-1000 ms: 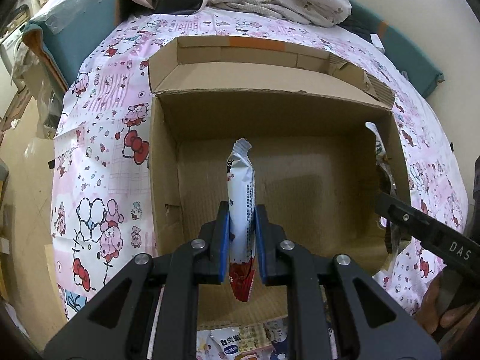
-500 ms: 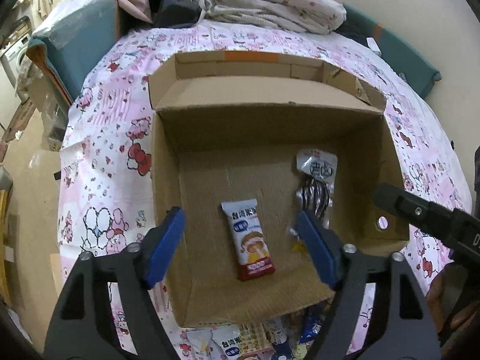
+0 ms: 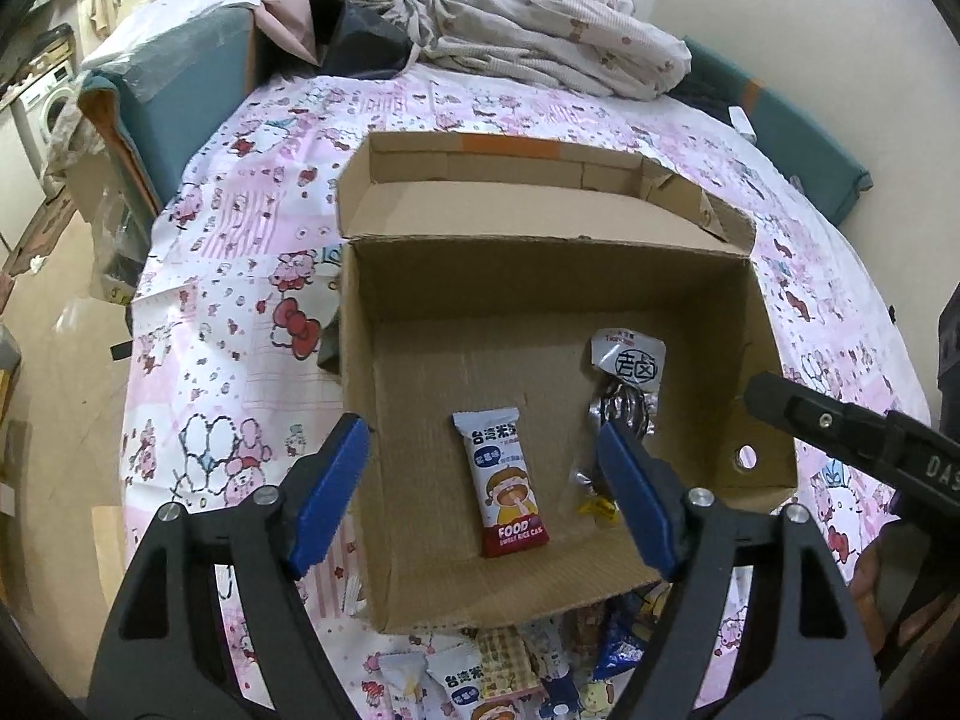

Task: Organize snacks
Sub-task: 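Withdraw both tools from the box back toward the snack pile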

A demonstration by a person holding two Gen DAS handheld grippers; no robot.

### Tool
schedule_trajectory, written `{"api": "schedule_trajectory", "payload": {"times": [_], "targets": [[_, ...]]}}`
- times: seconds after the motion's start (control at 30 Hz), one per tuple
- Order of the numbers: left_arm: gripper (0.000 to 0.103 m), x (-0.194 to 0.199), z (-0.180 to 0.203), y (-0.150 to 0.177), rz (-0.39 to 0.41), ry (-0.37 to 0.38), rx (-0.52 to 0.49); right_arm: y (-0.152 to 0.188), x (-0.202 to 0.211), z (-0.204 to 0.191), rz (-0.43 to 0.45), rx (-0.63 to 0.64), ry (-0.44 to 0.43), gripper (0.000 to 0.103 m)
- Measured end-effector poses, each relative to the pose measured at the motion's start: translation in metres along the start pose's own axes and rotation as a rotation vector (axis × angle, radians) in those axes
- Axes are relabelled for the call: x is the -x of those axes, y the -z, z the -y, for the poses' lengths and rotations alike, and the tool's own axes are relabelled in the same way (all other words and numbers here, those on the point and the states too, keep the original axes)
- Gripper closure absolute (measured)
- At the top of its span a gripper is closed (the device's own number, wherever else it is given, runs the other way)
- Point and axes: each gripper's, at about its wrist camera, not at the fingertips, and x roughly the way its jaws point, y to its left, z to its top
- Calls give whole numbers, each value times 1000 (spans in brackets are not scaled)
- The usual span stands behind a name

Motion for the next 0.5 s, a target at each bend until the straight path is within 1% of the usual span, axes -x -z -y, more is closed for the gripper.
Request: {"api": "schedule_trajectory", "payload": {"times": [0.07,0.1,0.13,0.2,0.47,0.5], "targets": [[13,6,-2,2,9,6,7,2,0,2,-20,-19,-12,18],[11,10,-3,3,17,6,14,4,0,4,-39,-38,-39,18],[10,14,-5,4,25,4,20,5,1,4,-44,-52,-49,18],[10,20,-9,6,27,-2,29,10,9,4,-35,-56,-42,18],[10,39,-28,17,13,-34,65,28,32,-6,-21,-5,-10,18],[10,39,-28,19,7,-38,66,31,35,-7,-19,-3,-11,16]]}}
